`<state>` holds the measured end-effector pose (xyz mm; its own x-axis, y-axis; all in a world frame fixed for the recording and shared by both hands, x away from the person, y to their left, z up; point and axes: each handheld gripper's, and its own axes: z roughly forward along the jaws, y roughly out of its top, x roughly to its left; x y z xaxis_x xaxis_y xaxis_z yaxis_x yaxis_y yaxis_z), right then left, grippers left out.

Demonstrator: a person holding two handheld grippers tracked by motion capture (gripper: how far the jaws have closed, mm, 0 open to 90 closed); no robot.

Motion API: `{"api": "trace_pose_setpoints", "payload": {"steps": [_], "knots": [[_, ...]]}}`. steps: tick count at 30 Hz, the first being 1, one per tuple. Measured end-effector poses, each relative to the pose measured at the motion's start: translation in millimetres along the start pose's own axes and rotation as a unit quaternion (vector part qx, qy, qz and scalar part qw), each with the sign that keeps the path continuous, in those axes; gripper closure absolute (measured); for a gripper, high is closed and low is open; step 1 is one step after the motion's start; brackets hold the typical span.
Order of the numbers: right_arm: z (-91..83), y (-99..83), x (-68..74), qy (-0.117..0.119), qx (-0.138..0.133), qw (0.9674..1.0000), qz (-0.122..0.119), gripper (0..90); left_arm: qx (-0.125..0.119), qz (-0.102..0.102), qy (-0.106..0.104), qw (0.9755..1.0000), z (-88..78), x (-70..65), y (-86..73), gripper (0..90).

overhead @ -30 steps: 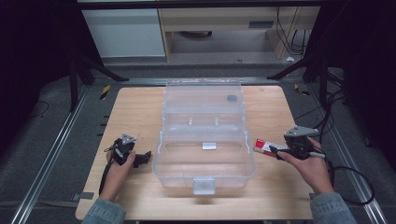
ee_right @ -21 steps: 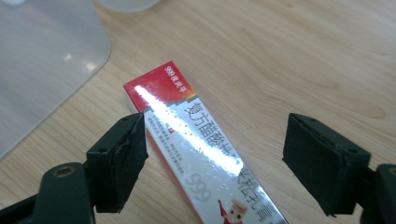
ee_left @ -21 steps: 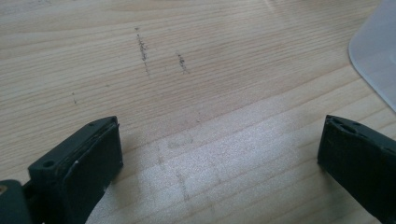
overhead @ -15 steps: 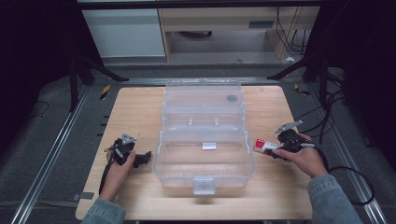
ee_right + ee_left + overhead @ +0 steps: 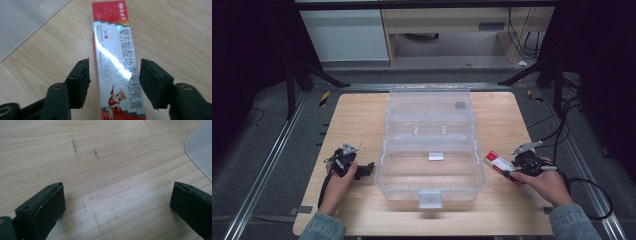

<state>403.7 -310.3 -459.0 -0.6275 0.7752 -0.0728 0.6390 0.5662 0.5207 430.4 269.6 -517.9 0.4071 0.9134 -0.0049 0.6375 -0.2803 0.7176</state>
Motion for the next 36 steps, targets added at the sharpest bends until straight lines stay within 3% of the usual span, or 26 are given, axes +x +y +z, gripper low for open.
{"api": "trace_pose_setpoints", "payload": {"steps": [4, 7, 13, 15, 18, 20, 22, 31, 36], "knots": [[0.5, 3.4, 2.1, -0.011, 0.010, 0.9999, -0.002, 49.2, 0.000, 0.000, 0.000, 1.0000, 0.0, -0.1, 0.0, 0.0], [3.8, 9.1, -2.7, -0.008, 0.017, 0.9998, 0.004, 49.8, 0.000, 0.000, -0.001, 1.0000, 0.0, 0.0, 0.0, 0.0], [7.2, 13.3, -16.2, -0.036, 0.019, 0.9980, 0.049, 49.9, 0.000, 0.001, -0.001, 1.0000, 0.1, 0.1, 0.1, 0.0], [5.4, 13.3, -18.1, -0.033, 0.020, 0.9976, 0.058, 49.8, 0.000, 0.001, -0.001, 1.0000, 0.1, 0.1, 0.1, 0.0], [-2.6, 14.5, -18.8, -0.029, 0.012, 0.9979, 0.057, 42.2, 0.000, 0.001, -0.001, 1.0000, 0.1, 0.1, 0.1, 0.0], [-8.7, 14.4, -20.4, -0.026, 0.026, 0.9975, 0.060, 30.6, 0.000, 0.002, -0.002, 1.0000, 0.3, 0.2, 0.3, 0.0], [-10.9, 13.1, -21.6, -0.038, 0.039, 0.9974, 0.048, 27.7, 0.000, 0.002, -0.002, 1.0000, 0.3, 0.2, 0.3, 0.0], [-9.5, 6.7, -21.4, -0.010, 0.086, 0.9958, 0.028, 38.9, 0.000, 0.002, -0.002, 1.0000, 0.3, 0.2, 0.3, 0.0], [-7.0, 4.9, -23.8, -0.007, 0.103, 0.9940, 0.035, 45.5, 0.000, 0.002, -0.002, 1.0000, 0.2, 0.1, 0.2, 0.0]]}}
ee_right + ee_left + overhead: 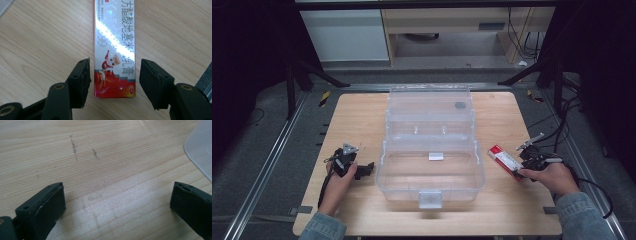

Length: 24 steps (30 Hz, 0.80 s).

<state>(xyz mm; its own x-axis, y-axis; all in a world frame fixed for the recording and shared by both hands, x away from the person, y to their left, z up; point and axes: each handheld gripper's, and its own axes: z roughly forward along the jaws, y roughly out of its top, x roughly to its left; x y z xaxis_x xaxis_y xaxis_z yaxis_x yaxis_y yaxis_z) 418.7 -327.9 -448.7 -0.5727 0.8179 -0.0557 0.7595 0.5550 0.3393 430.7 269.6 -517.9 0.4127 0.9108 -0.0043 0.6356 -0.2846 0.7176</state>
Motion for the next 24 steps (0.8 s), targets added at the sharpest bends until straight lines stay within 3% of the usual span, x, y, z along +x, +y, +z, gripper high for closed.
{"api": "trace_pose_setpoints", "payload": {"steps": [3, 8, 11, 24], "knots": [[-0.2, -1.8, 1.0, -0.003, 0.011, 0.9999, 0.004, 47.5, 0.000, 0.001, -0.001, 1.0000, 0.0, 0.0, 0.1, 0.0], [-1.1, -1.1, 9.3, 0.016, 0.014, 0.9997, -0.009, 47.6, 0.001, 0.001, -0.001, 1.0000, -0.1, -0.1, 0.1, 0.0], [-1.5, 0.5, 13.7, 0.011, 0.015, 0.9998, -0.010, 45.3, 0.001, 0.002, -0.001, 1.0000, -0.1, -0.2, 0.1, 0.0], [10.9, 6.9, 9.8, 0.022, 0.048, 0.9986, -0.008, 46.3, 0.001, 0.002, -0.001, 1.0000, -0.2, -0.4, 0.0, 0.0]]}}
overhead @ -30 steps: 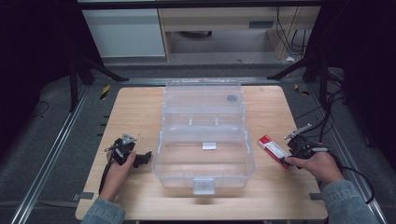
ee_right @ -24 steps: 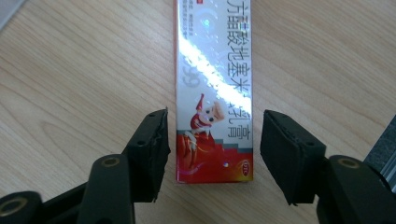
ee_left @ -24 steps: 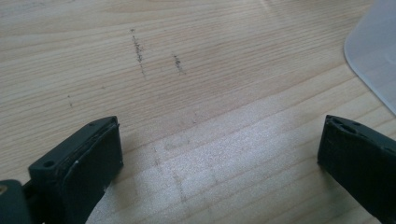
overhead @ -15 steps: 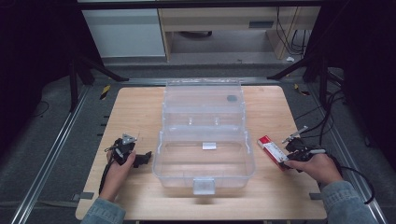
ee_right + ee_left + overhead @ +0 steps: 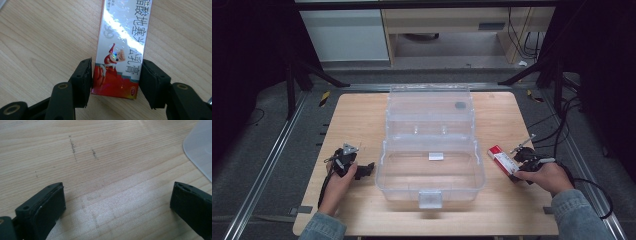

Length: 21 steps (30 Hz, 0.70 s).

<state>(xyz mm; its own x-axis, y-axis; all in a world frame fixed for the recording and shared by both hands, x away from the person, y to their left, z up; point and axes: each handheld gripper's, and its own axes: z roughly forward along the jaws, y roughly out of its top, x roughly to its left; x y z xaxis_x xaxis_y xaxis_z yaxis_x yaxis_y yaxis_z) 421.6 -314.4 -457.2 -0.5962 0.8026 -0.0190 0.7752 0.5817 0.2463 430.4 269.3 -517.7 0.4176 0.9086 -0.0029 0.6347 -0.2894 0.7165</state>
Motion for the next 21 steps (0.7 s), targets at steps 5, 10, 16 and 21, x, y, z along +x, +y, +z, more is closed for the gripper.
{"api": "trace_pose_setpoints", "payload": {"steps": [5, 10, 16, 21], "knots": [[2.1, 3.6, 0.1, 0.000, 0.014, 0.9999, 0.004, 48.0, 0.000, 0.001, -0.001, 1.0000, 0.0, -0.1, 0.0, 0.0], [3.4, 6.1, -0.1, 0.001, 0.023, 0.9997, 0.004, 48.9, 0.000, 0.002, -0.002, 1.0000, 0.2, -0.1, 0.1, 0.0], [3.7, 7.1, -0.1, 0.004, 0.028, 0.9996, 0.006, 51.3, 0.000, 0.002, -0.003, 1.0000, 0.2, -0.1, 0.2, 0.0], [-9.4, 2.1, -0.6, 0.006, 0.001, 1.0000, 0.007, 51.6, 0.000, 0.001, -0.002, 1.0000, 0.2, -0.4, 0.1, 0.0]]}}
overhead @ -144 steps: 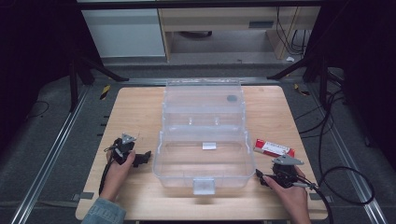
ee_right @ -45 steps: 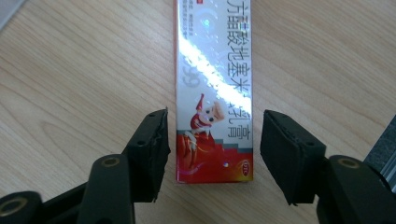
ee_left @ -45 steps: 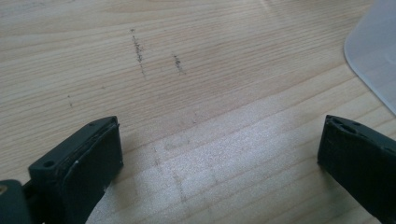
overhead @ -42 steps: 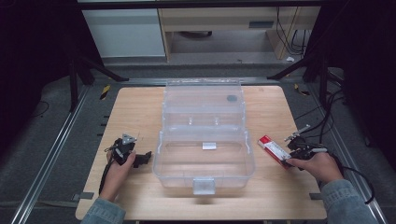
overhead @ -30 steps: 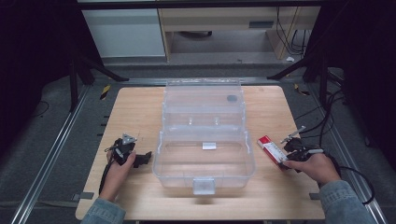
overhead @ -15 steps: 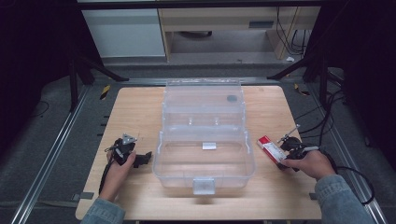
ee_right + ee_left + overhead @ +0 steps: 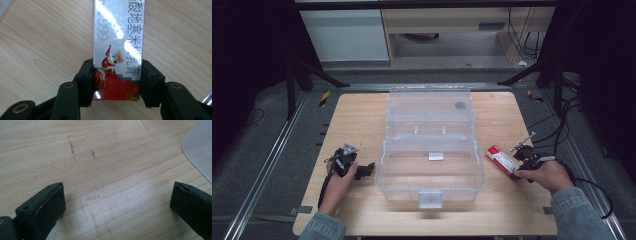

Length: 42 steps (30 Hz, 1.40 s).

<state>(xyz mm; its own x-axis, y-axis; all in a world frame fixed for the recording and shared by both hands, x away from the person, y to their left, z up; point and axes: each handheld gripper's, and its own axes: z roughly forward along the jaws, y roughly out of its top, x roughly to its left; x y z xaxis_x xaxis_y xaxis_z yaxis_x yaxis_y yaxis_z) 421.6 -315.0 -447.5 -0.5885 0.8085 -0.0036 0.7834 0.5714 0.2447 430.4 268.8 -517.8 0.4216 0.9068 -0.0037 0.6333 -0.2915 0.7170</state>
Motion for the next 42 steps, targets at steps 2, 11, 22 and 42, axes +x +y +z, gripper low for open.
{"api": "trace_pose_setpoints", "payload": {"steps": [2, 11, 22, 42], "knots": [[-10.7, -3.4, -0.7, 0.001, -0.020, 0.9998, -0.007, 51.6, 0.000, 0.000, 0.000, 1.0000, 0.0, 0.0, 0.0, 0.0], [-49.9, 0.7, 1.4, -0.015, -0.084, 0.9958, -0.034, 51.6, -0.001, -0.001, 0.001, 1.0000, -0.6, -1.4, -0.8, 0.0], [-102.9, 26.2, 8.5, -0.035, -0.131, 0.9877, -0.077, 51.6, -0.001, 0.000, 0.000, 1.0000, -1.2, -1.8, -1.3, 0.0], [-144.3, 62.4, 37.4, -0.040, -0.189, 0.9724, -0.132, 51.7, -0.001, -0.001, -0.001, 1.0000, -1.6, -2.4, -1.8, 0.0]]}}
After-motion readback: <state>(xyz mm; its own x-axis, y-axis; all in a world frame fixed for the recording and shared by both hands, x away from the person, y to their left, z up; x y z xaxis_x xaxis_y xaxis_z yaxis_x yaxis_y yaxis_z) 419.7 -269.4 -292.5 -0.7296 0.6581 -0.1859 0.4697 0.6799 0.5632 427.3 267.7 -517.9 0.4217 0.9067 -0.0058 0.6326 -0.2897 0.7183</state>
